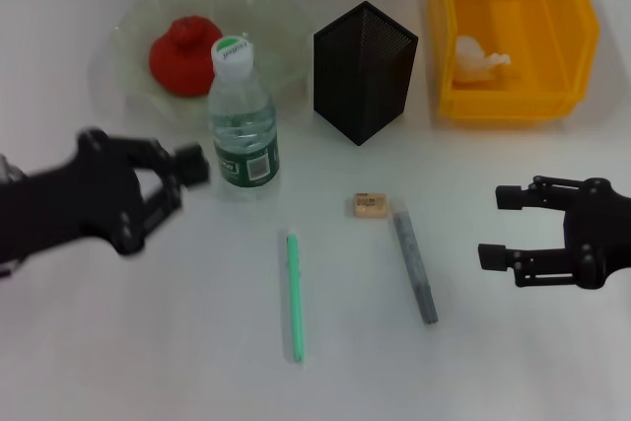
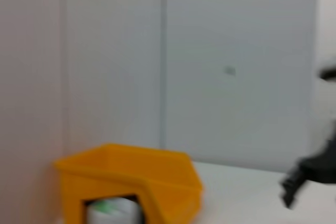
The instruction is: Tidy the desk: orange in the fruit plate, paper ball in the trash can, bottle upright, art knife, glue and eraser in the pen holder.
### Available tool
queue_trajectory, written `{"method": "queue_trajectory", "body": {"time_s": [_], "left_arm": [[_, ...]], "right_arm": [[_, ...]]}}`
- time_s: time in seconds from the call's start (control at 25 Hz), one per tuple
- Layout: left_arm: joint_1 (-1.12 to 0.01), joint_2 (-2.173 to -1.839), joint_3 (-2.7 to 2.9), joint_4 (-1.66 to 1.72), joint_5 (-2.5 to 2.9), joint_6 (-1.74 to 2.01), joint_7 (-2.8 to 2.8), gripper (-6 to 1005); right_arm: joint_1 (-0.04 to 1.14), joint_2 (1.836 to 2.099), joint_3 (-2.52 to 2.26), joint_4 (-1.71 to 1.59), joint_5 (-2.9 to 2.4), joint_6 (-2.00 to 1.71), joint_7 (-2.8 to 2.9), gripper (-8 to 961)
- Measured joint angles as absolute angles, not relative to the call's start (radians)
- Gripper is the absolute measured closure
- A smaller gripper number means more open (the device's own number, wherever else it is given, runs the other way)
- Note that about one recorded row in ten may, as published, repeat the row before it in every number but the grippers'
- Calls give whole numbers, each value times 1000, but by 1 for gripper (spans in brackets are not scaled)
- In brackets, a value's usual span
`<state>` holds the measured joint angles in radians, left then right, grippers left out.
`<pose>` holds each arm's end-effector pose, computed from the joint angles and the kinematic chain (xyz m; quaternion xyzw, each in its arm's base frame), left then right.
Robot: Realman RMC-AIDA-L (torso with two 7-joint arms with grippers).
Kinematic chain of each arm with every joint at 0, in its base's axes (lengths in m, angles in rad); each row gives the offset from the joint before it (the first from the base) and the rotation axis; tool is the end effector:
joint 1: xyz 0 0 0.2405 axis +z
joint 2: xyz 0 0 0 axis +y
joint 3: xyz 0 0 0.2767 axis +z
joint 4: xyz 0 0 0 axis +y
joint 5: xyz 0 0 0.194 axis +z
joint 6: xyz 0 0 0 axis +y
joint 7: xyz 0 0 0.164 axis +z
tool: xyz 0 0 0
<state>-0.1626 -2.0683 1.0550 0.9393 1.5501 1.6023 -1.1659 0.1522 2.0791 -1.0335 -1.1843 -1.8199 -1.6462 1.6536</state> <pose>-0.2681 0.2620 -0.0018 -0.9321 -0.0866 -0.2969 0.1882 0.2702 0.2565 0.0038 -0.9461 0.2290 0.1978 0.1159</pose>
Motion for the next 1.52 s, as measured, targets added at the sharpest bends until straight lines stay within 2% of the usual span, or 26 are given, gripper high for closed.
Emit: {"method": "queue_trajectory", "body": {"time_s": [0.16,0.4,0.6,0.72,1.04,1.2,1.52], "left_arm": [[-161,-2072,1084,836,1559,1628,-1040,942],[-164,-2067,1053,688,1534,1647,-905,712],[-151,-2066,1033,685,1535,1652,-886,574],[-136,-2064,997,679,1542,1666,-891,444],[-81,-2065,929,675,1541,1694,-818,143],[-83,-2064,915,650,1544,1709,-812,153],[-96,-2062,914,622,1549,1701,-806,157]], "right_arm": [[169,2081,-1070,-1344,-1936,-1657,1833,116],[263,2081,-1205,-1592,-2131,-1700,2236,116],[447,2081,-1372,-1678,-2305,-1747,2581,117],[571,2084,-1464,-1631,-2392,-1735,2738,117],[886,2087,-1636,-1248,-2413,-1608,2934,117],[1007,2092,-1712,-1067,-2395,-1516,2952,117],[1076,2092,-1844,-941,-2275,-1356,2954,117]]}}
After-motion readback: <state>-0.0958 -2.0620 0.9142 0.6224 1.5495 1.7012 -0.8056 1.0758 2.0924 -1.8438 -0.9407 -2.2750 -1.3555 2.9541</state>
